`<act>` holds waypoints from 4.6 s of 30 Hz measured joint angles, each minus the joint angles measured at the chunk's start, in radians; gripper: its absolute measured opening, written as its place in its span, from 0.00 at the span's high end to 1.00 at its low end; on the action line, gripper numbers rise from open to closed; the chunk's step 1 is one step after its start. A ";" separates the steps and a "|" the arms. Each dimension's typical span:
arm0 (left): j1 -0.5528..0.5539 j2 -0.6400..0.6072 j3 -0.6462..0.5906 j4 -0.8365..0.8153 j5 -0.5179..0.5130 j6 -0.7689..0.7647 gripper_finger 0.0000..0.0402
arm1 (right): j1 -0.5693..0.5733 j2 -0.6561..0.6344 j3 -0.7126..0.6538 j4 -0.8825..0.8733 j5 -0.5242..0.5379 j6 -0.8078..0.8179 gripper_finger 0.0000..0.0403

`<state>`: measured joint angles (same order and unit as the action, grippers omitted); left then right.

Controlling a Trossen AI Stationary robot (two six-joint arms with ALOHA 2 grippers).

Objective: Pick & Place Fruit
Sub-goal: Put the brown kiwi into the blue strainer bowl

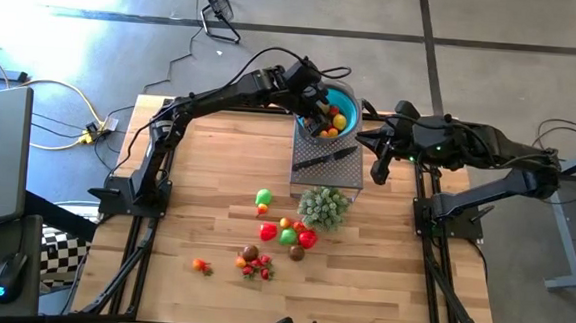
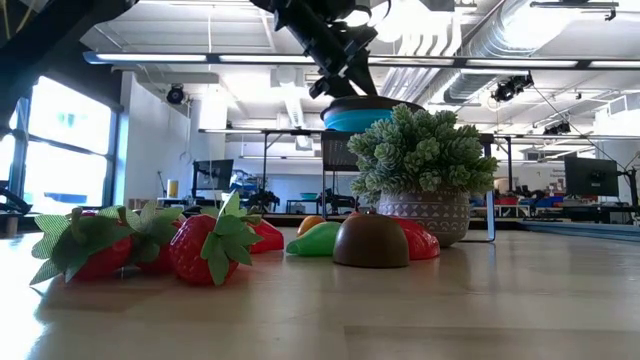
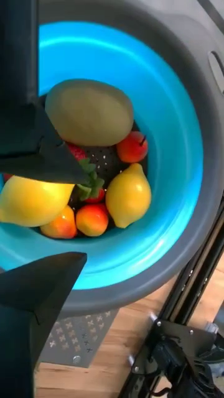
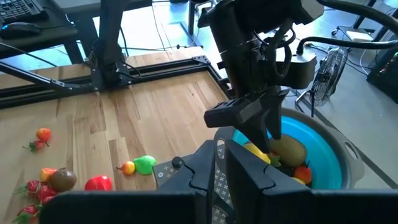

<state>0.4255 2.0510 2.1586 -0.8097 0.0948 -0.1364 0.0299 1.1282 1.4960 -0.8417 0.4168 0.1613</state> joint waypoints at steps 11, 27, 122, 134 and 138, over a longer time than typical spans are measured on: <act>0.000 0.000 0.000 0.003 0.000 -0.002 0.64 | 0.000 0.000 0.000 0.000 0.000 0.000 0.93; 0.000 -0.012 0.000 0.000 0.031 0.035 0.88 | 0.000 0.000 0.000 0.000 0.000 0.000 0.93; -0.873 -1.097 -1.173 0.240 -0.421 -0.695 1.00 | 0.029 0.258 0.001 0.158 -0.185 0.158 0.93; -0.892 -0.929 -1.173 0.279 -0.465 -0.908 1.00 | 0.029 0.229 0.000 0.123 -0.244 0.138 0.93; -0.892 -0.872 -1.173 0.284 -0.464 -1.001 1.00 | 0.029 0.229 0.000 0.092 -0.283 0.105 0.93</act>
<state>-0.4667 1.1786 0.9855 -0.5259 -0.3689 -1.1371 0.0593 1.3567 1.4963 -0.7501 0.1337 0.2667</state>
